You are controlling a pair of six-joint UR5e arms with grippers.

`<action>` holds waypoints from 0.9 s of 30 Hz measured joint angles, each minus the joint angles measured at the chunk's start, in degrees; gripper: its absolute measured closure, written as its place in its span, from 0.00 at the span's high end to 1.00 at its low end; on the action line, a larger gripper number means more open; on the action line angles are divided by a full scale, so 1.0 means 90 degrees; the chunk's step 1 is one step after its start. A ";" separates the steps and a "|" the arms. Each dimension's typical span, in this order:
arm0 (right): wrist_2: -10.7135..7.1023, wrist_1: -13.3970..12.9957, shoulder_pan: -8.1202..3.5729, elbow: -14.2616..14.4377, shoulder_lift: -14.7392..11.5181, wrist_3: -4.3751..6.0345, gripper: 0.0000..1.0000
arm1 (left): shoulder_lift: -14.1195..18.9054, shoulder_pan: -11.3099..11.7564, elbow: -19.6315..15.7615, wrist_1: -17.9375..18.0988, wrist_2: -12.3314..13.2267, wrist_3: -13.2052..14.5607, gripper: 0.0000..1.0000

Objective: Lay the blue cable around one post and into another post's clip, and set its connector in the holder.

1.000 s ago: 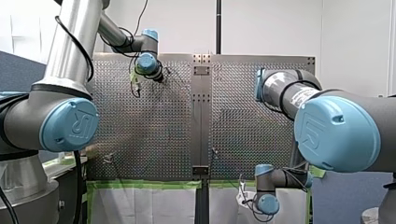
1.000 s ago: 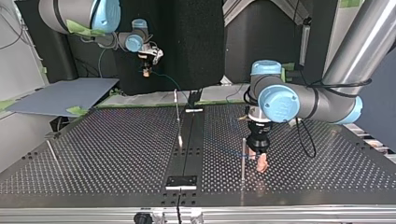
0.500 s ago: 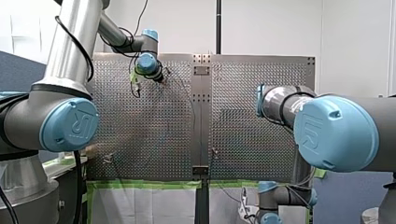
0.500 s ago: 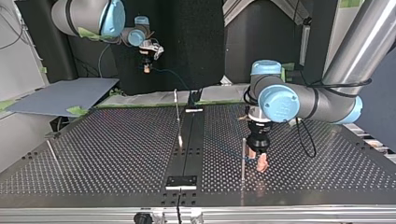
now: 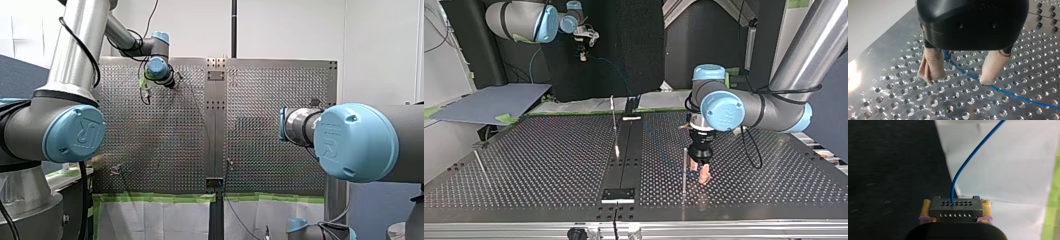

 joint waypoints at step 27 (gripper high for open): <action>-0.0429 -0.1241 0.0105 0.0814 -0.0688 0.0200 0.00 | -0.0002 0.0197 -0.0165 0.0311 0.0097 -0.0239 1.00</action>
